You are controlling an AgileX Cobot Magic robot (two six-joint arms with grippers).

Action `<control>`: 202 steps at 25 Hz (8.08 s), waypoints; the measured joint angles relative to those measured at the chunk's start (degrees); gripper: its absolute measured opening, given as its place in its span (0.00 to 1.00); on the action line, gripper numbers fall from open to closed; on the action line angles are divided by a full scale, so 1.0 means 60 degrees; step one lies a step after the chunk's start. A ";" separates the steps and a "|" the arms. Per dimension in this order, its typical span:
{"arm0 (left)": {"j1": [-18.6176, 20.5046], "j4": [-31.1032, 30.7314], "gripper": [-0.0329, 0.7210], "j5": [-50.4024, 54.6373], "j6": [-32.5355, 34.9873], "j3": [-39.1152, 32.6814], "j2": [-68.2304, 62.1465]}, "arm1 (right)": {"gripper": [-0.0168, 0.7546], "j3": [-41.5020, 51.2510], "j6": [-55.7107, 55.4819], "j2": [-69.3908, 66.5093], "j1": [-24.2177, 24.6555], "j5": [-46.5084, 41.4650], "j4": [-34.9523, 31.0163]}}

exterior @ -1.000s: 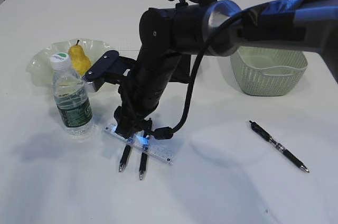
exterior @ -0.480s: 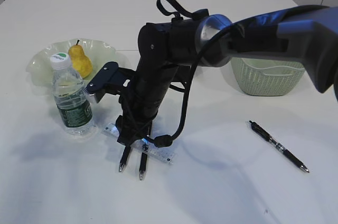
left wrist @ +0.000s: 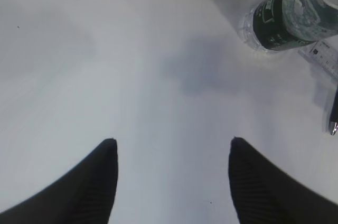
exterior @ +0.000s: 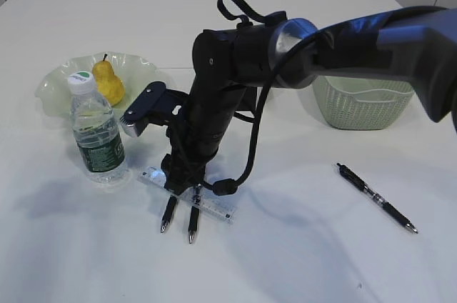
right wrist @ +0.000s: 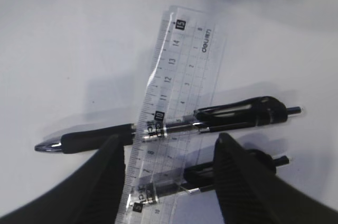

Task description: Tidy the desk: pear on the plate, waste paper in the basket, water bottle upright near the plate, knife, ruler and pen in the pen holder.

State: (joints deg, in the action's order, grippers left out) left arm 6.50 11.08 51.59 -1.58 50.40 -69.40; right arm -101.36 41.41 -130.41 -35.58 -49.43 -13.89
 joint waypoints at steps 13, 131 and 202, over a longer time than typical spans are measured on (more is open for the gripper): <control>0.0000 0.0000 0.66 0.0000 0.0000 0.0000 0.0000 | 0.58 0.0000 0.0000 -0.0156 0.0016 -0.0017 0.0000; 0.0000 -0.0017 0.66 0.0026 0.0016 0.0000 0.0000 | 0.38 -0.0135 -0.0187 0.2424 0.2030 -0.0372 -0.0711; 0.0000 0.0000 0.66 -0.0060 0.0016 0.0000 0.0000 | 0.38 -0.2587 -0.0115 -0.1783 0.3086 0.7356 -0.5800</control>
State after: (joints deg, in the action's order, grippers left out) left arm 6.50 11.09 51.23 -1.49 50.40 -69.40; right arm -116.88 40.72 -141.11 -17.06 -5.29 -48.69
